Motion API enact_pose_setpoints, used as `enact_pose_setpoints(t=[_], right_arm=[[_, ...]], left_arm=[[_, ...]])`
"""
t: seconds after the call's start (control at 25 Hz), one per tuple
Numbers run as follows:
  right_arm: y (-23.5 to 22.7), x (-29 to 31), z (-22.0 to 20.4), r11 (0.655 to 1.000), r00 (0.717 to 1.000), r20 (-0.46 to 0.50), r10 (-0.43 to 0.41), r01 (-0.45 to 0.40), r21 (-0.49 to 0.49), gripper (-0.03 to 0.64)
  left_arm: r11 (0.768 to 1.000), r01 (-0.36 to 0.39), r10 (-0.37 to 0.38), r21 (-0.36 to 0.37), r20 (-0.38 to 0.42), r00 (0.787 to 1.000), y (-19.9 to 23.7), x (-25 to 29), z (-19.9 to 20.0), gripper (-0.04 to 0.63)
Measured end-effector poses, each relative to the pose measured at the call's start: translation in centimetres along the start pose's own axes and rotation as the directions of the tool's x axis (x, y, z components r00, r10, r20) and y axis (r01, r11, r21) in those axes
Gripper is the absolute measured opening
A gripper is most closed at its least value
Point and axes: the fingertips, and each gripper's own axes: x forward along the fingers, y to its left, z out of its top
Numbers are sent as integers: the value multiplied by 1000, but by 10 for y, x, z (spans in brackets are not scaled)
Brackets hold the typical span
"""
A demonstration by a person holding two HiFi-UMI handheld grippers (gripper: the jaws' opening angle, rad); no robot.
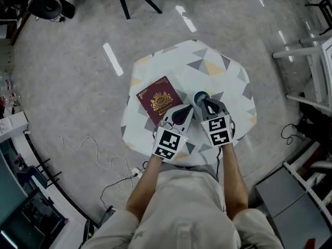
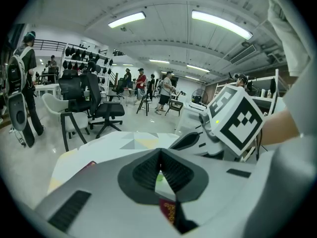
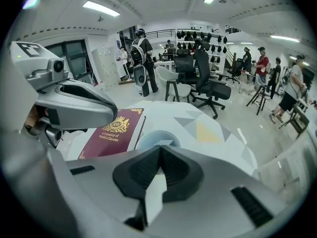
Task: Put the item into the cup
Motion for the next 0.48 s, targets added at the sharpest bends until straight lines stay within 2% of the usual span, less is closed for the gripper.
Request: enact_pose_setpoints(t=[0.48], right_arm=[[3,7,-1,1000,1000,-11,8,-8,-7,8]], left_arm=[[1000,-8,8,1,-3,1000,2,-4,-1,12]])
